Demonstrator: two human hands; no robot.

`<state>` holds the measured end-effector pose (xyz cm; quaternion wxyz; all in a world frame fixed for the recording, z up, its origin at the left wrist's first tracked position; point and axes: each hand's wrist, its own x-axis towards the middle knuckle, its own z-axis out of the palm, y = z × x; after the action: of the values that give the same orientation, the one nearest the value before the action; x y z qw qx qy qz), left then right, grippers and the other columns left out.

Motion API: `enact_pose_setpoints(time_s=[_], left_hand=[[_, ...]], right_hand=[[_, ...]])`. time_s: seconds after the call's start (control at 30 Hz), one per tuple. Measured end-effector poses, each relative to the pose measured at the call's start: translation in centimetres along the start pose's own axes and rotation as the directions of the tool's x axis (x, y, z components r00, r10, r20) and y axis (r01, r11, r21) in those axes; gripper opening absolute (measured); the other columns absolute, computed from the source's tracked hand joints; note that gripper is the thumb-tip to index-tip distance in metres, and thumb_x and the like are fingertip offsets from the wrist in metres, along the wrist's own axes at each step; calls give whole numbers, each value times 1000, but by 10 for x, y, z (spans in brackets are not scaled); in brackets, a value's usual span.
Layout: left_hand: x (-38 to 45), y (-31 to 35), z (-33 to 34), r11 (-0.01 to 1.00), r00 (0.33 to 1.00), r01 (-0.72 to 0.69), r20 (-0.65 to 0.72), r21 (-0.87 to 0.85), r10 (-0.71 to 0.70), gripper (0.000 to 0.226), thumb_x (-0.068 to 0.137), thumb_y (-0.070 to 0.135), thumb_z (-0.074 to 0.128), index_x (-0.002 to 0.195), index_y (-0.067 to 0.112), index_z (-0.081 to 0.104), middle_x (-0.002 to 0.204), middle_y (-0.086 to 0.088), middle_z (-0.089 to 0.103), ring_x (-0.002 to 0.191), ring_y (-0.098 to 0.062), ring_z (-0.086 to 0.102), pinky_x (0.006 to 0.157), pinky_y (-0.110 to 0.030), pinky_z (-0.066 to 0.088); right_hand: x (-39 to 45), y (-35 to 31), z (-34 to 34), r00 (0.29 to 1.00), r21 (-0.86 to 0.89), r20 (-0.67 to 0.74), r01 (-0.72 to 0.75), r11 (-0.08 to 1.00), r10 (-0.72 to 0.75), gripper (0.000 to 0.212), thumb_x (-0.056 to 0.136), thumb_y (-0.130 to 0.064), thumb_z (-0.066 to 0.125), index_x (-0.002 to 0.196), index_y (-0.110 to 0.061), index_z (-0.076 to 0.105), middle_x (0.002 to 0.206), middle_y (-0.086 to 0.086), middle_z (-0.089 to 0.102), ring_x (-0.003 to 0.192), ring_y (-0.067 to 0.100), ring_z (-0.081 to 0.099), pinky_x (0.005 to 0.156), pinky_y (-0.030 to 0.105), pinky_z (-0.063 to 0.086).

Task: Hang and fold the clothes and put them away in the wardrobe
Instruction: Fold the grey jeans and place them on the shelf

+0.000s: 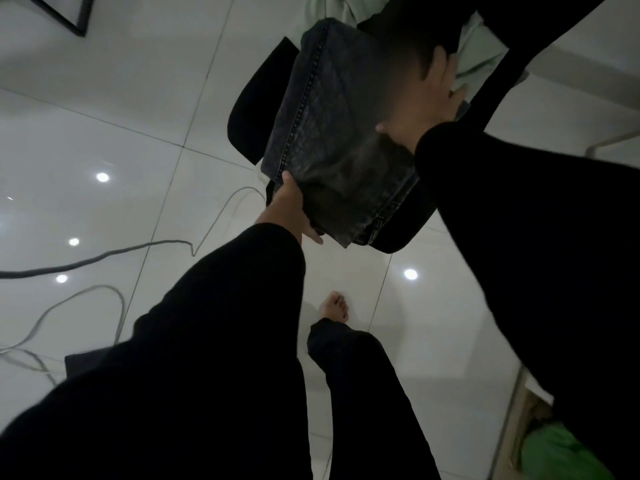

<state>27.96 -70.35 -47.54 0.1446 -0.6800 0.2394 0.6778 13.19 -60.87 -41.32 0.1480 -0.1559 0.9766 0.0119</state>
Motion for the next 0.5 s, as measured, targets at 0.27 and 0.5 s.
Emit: enact_pose_setpoints(time_s=[0.27,0.5], left_hand=[[7,-16,-5,999,999,45,-14,13,-45,94,80,77,38,148,17,15,151,-6,33,139,-31,30,112,-62,12],[-30,-27,-21,984,982,-173,72,-41,176,76,78,70,52,135,20,41,130,-2,53,123,-25,50,106,-40,38]], right_hand=[[11,13,-31,945,308,325,-137,941,31,95,54,-47,88,130,-6,51,126,7,60,113,27,59,97,36,47],[-46,18,-75,865,580,502,-348,737,13,38,70,-20,78,104,-5,68,101,12,70,86,29,67,83,38,55]])
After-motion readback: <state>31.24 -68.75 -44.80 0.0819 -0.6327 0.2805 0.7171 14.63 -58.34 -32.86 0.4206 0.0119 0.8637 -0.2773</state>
